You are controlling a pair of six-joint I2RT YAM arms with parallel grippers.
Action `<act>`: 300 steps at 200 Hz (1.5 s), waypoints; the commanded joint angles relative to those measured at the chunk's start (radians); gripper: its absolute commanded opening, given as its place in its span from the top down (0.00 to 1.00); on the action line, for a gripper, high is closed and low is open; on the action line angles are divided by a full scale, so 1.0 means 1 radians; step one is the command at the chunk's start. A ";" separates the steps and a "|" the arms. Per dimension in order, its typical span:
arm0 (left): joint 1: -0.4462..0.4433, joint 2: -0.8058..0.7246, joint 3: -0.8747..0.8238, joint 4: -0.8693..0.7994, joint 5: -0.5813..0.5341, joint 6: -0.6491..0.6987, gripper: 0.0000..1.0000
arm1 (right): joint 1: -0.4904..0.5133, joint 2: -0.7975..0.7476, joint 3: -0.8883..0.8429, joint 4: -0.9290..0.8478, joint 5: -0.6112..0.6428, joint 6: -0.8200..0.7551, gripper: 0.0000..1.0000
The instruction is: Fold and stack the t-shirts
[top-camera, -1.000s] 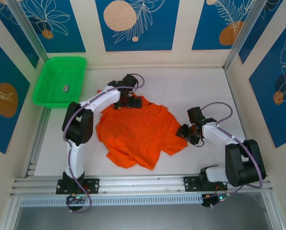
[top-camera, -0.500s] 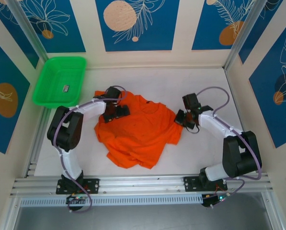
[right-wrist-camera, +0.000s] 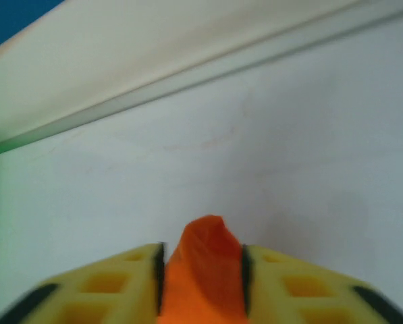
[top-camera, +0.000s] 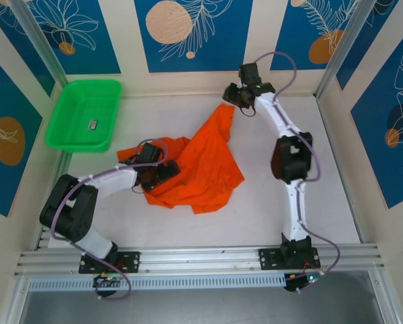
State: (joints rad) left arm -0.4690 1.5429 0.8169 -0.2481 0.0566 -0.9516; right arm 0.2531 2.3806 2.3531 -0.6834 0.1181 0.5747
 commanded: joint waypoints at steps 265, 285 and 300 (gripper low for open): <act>0.105 0.435 0.524 -0.150 -0.191 0.211 0.54 | 0.048 -0.970 -1.211 0.074 0.212 0.101 1.00; 0.105 0.401 0.463 -0.122 -0.204 0.156 0.57 | 0.048 -0.968 -1.110 0.038 0.247 0.069 1.00; 0.105 0.370 0.405 -0.093 -0.225 0.106 0.57 | 0.040 -0.879 -0.987 0.005 0.270 0.026 1.00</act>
State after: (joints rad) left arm -0.3710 1.9709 1.2968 -0.3878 -0.1143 -0.7525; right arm 0.3023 1.4128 1.2324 -0.5922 0.2974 0.6659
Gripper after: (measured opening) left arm 0.431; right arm 0.066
